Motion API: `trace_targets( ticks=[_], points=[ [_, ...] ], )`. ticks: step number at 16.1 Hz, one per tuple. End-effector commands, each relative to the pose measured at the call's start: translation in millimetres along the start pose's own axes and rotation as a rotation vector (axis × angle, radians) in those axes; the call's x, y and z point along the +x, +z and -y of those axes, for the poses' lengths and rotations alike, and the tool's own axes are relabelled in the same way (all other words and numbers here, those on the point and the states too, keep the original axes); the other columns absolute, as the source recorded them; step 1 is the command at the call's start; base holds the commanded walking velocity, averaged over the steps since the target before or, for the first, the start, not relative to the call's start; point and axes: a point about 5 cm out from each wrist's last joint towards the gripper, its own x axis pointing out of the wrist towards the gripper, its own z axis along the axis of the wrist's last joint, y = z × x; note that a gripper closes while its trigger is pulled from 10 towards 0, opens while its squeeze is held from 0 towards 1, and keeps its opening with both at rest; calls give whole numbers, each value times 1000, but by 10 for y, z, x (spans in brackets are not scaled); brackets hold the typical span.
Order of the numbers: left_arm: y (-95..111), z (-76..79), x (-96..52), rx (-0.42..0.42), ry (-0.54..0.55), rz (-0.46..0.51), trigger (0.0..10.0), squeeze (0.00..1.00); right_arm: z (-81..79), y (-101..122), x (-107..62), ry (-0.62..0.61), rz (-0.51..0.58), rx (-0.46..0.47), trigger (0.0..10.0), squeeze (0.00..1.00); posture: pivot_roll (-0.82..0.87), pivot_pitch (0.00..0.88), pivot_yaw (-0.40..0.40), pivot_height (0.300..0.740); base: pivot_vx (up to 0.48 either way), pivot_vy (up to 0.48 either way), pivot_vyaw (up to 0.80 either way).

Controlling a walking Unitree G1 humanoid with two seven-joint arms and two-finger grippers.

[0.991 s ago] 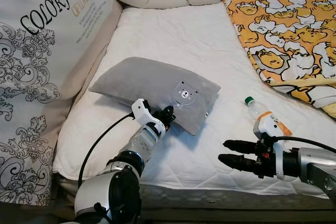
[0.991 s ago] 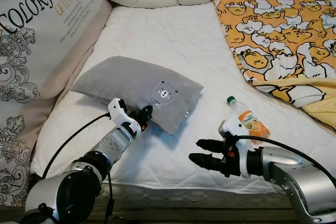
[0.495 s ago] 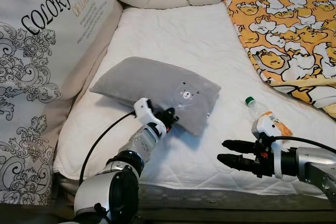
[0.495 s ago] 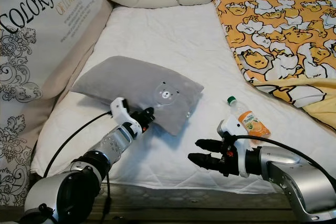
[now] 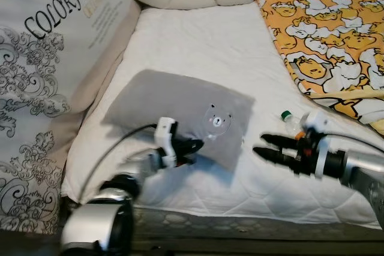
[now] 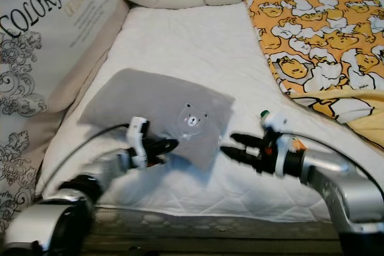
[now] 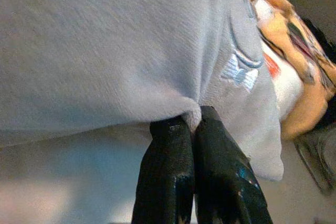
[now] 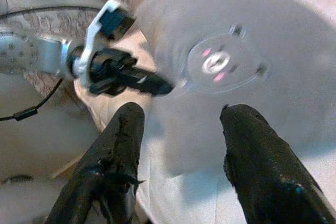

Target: Clean up the room

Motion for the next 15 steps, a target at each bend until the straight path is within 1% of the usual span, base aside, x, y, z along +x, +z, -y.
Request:
trace_targets(
  ticks=[1, 2, 3, 4, 5, 6, 7, 8, 9, 10, 11, 12, 13, 14, 15],
  points=[
    [35, 25, -35, 47, -78, -34, 0, 0, 27, 63, 10, -1, 44, 2, 10000, 0, -160, 0, 65, 740, 0, 0, 0],
    [70, -3, -161, 82, -148, -62, 0, 0, 56, 70, 40, -3, 49, 2, 10000, 0, -139, 0, 58, 740, 0, 0, 0],
    [98, -39, -300, 124, -194, -95, 0, 0, 74, 70, 79, -2, 52, 1, 10000, 0, -118, 0, 50, 740, 0, 0, 0],
    [142, -144, -533, 190, -187, -154, 0, 0, 101, 76, 147, -2, 62, 3, 10000, 0, -87, 0, 36, 740, 0, 0, 0],
    [154, -165, -581, 202, -180, -164, 0, 0, 108, 78, 161, -2, 65, 5, 10000, 0, -87, 0, 36, 740, 0, 0, 0],
    [246, -299, -763, 254, -75, -166, 0, 0, 125, 88, 217, 4, 76, 12, 10000, 0, -57, 0, 21, 740, 0, 0, 0],
    [300, -353, -843, 272, -26, -157, 0, 0, 133, 93, 243, 5, 79, 15, 10000, 0, -57, 0, 21, 740, 0, 0, 0],
    [424, -466, -1019, 329, 109, -138, 0, 0, 166, 91, 313, 2, 77, 17, 10000, 0, -29, 0, 3, 740, 0, 0, 0],
    [496, -540, -1131, 387, 215, -135, 0, 0, 204, 79, 381, -11, 71, 19, 10000, 0, -15, 0, -8, 740, 0, 0, 0],
    [526, -583, -1176, 426, 288, -130, 2588, 0, 246, 66, 440, -40, 64, 19, 10000, 0, -7, 0, -13, 740, 0, 0, 0],
    [558, -629, -1199, 444, 379, -104, 2980, 0, 340, 44, 519, -125, 56, 29, 10000, 0, -3, 0, -17, 740, 0, 0, 0],
    [568, -656, -1209, 439, 433, -79, 4706, 0, 411, 26, 574, -184, 62, 56, 10000, 0, -2, 0, -18, 740, 0, 0, 0],
    [570, -671, -1214, 432, 464, -63, 4706, 0, 453, 11, 607, -219, 67, 76, 10000, 0, -1, 0, -19, 740, 0, 0, 0],
    [515, -682, -1182, 411, 503, -16, 10000, 0, 525, -39, 766, -246, 137, 249, 10000, 1000, 2, 0, -23, 740, 0, 0, 0],
    [503, -685, -1174, 403, 510, -7, 10000, 0, 527, -46, 788, -241, 149, 275, 10000, 1000, 3, 0, -23, 740, 0, 0, 0]
  ],
)
